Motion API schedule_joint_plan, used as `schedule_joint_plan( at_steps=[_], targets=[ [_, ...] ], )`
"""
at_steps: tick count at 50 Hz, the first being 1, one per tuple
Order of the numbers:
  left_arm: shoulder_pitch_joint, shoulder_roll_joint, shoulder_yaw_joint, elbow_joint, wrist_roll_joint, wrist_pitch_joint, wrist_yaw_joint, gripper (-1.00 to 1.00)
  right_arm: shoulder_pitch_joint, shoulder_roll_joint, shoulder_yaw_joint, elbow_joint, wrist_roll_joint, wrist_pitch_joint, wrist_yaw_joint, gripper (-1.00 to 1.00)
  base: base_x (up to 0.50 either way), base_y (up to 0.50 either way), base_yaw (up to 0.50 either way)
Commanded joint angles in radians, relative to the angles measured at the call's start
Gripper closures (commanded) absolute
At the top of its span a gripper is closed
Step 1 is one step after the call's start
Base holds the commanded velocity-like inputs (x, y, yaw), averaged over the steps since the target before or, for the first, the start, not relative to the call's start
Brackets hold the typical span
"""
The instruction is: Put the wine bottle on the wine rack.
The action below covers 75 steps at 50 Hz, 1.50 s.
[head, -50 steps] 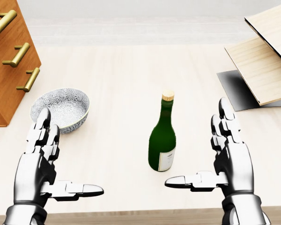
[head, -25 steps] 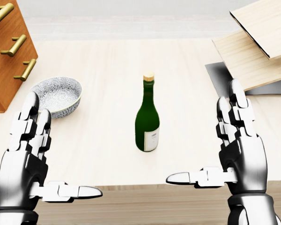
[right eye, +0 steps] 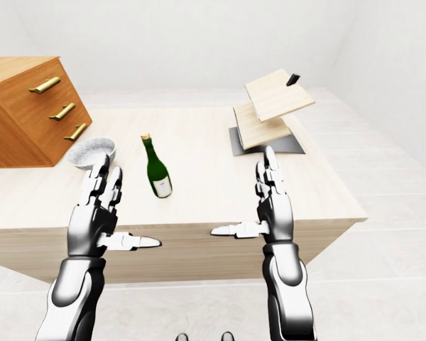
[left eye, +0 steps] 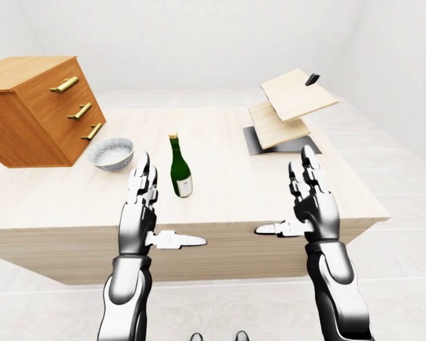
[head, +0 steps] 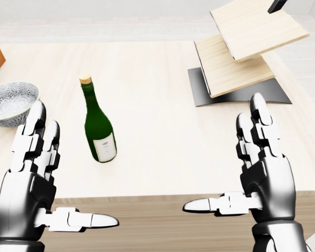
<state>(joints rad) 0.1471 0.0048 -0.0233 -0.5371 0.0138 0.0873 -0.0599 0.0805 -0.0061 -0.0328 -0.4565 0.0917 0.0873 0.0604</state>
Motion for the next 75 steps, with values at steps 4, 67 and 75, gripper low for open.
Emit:
schedule_joint_plan(
  at_steps=[4, 67, 75],
  targets=[
    [0.013, 0.002, -0.012, 0.000, 0.008, 0.000, -0.002, -1.00, 0.002, 0.020, -0.014, 0.002, 0.057, 0.000, 0.004, -1.00, 0.00, -0.27, 0.00],
    [0.044, 0.004, 0.018, -0.032, -0.006, 0.000, -0.031, -1.00, -0.004, 0.006, 0.070, 0.007, -0.022, 0.000, 0.003, -1.00, 0.05, -0.08, 0.33],
    [0.050, 0.003, 0.026, -0.026, -0.009, 0.000, -0.035, -1.00, -0.003, 0.010, 0.075, 0.000, -0.025, 0.000, -0.004, -1.00, 0.13, -0.23, 0.00]
  ],
)
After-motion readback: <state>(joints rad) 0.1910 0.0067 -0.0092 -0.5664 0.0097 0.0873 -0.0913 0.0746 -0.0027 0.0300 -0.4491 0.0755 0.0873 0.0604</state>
